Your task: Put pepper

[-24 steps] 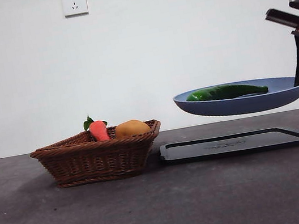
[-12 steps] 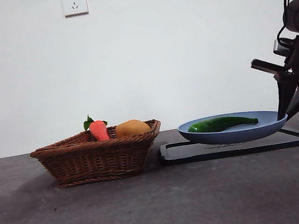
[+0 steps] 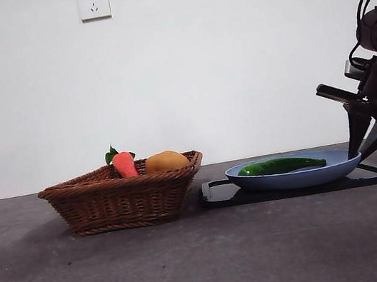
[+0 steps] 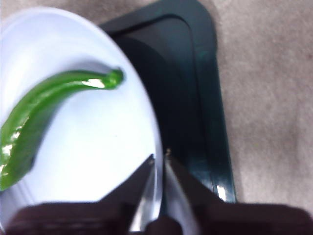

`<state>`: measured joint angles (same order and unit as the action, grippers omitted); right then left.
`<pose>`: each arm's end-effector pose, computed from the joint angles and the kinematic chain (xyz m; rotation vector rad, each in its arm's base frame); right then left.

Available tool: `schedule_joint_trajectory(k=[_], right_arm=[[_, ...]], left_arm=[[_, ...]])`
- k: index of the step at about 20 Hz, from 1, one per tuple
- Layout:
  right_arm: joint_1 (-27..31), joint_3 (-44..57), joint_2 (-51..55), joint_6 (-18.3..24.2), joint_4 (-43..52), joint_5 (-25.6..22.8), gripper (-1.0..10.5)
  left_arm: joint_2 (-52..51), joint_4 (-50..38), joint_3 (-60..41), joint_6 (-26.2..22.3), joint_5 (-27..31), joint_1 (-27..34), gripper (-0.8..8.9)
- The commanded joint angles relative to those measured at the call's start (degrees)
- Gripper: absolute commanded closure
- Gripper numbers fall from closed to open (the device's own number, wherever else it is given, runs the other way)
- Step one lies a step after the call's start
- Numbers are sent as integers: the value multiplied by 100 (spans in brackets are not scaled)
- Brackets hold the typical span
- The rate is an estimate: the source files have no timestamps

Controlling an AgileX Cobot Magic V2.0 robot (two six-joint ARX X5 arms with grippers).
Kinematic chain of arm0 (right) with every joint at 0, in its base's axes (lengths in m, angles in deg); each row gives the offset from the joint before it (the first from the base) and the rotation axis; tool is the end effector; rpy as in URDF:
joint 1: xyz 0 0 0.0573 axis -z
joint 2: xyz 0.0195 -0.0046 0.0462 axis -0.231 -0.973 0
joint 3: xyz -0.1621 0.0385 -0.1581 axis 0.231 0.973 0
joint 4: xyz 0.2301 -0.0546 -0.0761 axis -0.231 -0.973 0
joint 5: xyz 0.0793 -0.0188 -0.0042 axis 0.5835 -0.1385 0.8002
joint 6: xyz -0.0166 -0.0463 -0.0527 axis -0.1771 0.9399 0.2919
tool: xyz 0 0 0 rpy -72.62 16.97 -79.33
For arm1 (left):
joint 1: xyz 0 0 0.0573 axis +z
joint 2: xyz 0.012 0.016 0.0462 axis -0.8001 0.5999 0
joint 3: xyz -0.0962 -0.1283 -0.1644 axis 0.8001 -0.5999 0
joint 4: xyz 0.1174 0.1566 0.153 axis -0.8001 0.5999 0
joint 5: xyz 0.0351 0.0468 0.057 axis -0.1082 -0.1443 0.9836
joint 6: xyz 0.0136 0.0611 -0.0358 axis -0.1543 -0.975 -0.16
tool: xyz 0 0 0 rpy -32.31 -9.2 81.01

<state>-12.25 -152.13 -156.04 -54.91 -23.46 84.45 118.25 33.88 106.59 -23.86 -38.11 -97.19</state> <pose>0.3910 0.0149 0.1164 0.4804 1.1481 0.1999 0.1898 -0.1980 0.3622 0.1267 0.6382 -0.9028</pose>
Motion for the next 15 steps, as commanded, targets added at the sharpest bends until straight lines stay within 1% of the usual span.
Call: schedule_joint_trajectory(k=[1, 4, 6, 8, 10, 13, 15], right_arm=[[0, -133, -122, -9, 42, 13, 789], [4, -133, 74, 0, -138, 11, 775], [46, -133, 413, 125, -389, 11, 775], [46, -133, 907, 350, -754, 13, 775], [35, -133, 1508, 695, -1233, 15, 776], [-37, -133, 2527, 1154, -2157, 37, 776], [-149, -133, 3187, 1327, -2660, 46, 777]], left_arm=[[66, -17, 109, -44, 11, -50, 566], [66, 26, 107, -46, 11, -50, 566], [66, 61, 109, -46, 13, -50, 566], [66, 76, 109, -70, 13, -50, 566], [66, 81, 107, -94, 15, -50, 567], [66, 122, 109, -227, 13, -50, 568], [66, 168, 109, -243, 13, -50, 568]])
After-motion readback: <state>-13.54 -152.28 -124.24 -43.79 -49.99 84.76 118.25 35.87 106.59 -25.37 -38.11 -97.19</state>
